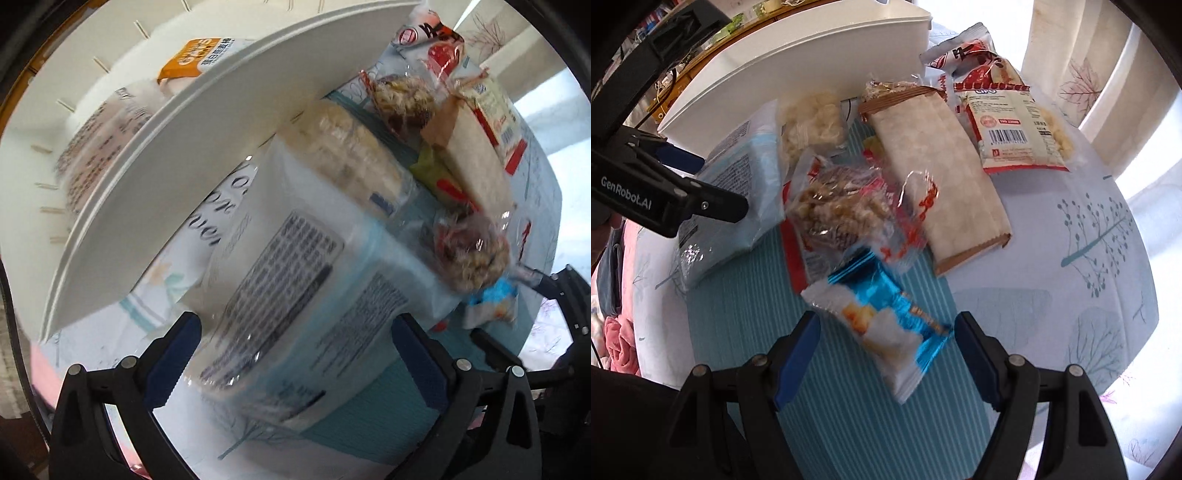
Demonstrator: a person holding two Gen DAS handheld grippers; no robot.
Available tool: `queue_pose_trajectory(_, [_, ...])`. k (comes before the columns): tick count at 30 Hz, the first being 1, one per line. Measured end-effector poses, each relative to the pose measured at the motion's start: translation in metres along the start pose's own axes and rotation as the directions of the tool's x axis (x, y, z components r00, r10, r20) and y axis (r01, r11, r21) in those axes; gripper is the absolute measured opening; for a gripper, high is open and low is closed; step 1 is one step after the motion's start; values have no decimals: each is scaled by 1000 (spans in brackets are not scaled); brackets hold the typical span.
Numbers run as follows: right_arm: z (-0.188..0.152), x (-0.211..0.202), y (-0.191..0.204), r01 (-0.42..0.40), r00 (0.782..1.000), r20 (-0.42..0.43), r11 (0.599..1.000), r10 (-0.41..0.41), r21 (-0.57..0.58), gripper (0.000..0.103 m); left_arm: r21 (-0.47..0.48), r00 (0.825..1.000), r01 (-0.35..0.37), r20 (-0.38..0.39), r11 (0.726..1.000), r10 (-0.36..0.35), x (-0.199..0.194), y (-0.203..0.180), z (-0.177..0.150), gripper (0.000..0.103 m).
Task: Organize snacks
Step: 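Grasp the light blue bag with the left tool while the right tool grasps the blue foil snack, then carry both held snacks into the white basket and open both tools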
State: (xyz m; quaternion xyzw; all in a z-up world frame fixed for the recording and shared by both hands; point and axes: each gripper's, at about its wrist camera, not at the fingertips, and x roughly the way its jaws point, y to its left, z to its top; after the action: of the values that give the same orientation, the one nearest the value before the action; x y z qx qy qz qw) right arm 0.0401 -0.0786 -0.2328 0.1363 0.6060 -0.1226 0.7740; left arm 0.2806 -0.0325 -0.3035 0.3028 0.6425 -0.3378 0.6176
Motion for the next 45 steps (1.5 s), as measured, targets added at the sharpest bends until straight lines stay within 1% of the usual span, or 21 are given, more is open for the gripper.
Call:
queue_pose_trajectory(4, [10,7,0,-4,1000,-13,1000,4,-7,75,-13,999,44,8,999,-44,9,6,13,103])
queue_pose_trajectory(7, [22,10,-2,-6,1000,-7,1000,6,-21,71,-40,997,72,4,997,-72,15,9,22,103])
queue_pose_trajectory(9, [26,11,-2,3,1000,-2,999,-3,-32,65,-52,996,87,5,995,-87,18,14,26,103])
queue_pose_trajectory(13, [33,11,-1,13,1000,1,999,-13,-42,59,-62,996,87,13,994,-86,22,21,31,103])
queue_pose_trajectory(15, [31,11,0,25,1000,3,999,-25,-46,53,-65,996,84,20,994,-83,22,19,31,103])
queue_pose_trajectory(17, [32,11,-1,23,1000,2,999,-23,-45,51,-73,997,79,29,994,-77,24,23,31,103])
queue_pose_trajectory(18, [32,11,-1,23,1000,1,999,-23,-44,50,-79,997,76,32,994,-73,27,16,26,103])
queue_pose_trajectory(20, [32,11,0,24,1000,-2,999,-24,-41,49,-105,997,70,36,992,-67,25,14,24,102])
queue_pose_trajectory(22, [33,11,2,23,1000,-7,999,-23,-37,48,-128,997,74,38,989,-70,23,13,18,99])
queue_pose_trajectory(23, [39,8,-1,21,1000,-10,999,-21,-35,47,-141,996,80,39,987,-75,22,12,17,95])
queue_pose_trajectory(24, [41,5,-8,18,1000,-12,999,-18,-31,47,-148,996,82,42,986,-76,20,9,8,92])
queue_pose_trajectory(26, [46,10,-13,13,1000,-19,1000,-14,-21,47,-167,996,81,49,983,-74,17,7,1,87])
queue_pose_trajectory(30, [47,11,-13,5,999,-42,1000,-5,1,45,-219,997,74,41,973,-66,12,1,-9,82])
queue_pose_trajectory(34, [40,10,-13,-9,997,-70,999,12,40,44,-279,997,75,28,957,-70,8,3,-24,78])
queue_pose_trajectory(39, [32,2,-15,-25,997,-76,997,31,77,43,-331,998,60,25,942,-55,-6,0,-50,75])
queue_pose_trajectory(45, [20,-13,-9,-53,997,-53,993,59,101,43,-401,996,76,64,913,-55,-28,-2,-94,72])
